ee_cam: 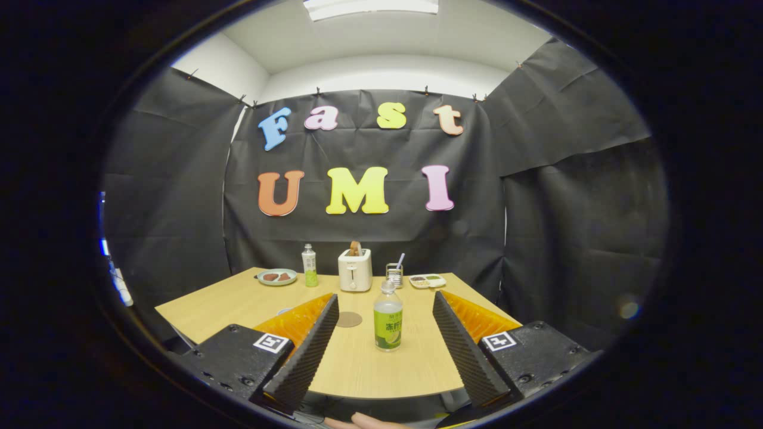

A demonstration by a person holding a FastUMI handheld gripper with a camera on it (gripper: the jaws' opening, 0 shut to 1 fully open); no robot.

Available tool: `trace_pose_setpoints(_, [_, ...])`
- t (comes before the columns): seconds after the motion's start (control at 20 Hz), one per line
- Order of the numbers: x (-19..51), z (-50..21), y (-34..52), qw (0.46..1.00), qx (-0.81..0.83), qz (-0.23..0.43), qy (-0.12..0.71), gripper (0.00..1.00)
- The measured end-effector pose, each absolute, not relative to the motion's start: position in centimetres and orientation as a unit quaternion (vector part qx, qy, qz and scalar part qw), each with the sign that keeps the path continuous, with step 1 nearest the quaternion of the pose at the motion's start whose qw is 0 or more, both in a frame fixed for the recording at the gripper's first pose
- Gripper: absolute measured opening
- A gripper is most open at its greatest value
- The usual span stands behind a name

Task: Take the bottle from table, then pour the juice into the cup, finally place the bottle on the coaster

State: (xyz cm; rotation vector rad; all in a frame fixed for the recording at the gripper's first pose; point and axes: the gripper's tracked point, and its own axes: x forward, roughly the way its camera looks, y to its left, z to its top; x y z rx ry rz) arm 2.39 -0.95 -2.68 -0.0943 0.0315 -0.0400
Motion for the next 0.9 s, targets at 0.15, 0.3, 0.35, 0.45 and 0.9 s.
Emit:
trace_pose_setpoints(0.15, [4.2,-3.5,-1.1,0.998,-0.051,-0.020,0.012,1.00])
trace_pose_setpoints(0.3, [6.4,-4.8,-0.9,0.998,-0.053,-0.011,0.012,1.00])
trace_pose_setpoints(0.35, [7.3,-5.2,-0.9,0.998,-0.056,-0.011,0.017,1.00])
trace_pose_setpoints(0.45, [9.2,-6.7,-1.0,0.997,-0.061,-0.014,0.038,1.00])
trace_pose_setpoints(0.9, [18.4,-11.4,-1.9,0.995,-0.048,-0.023,0.085,1.00])
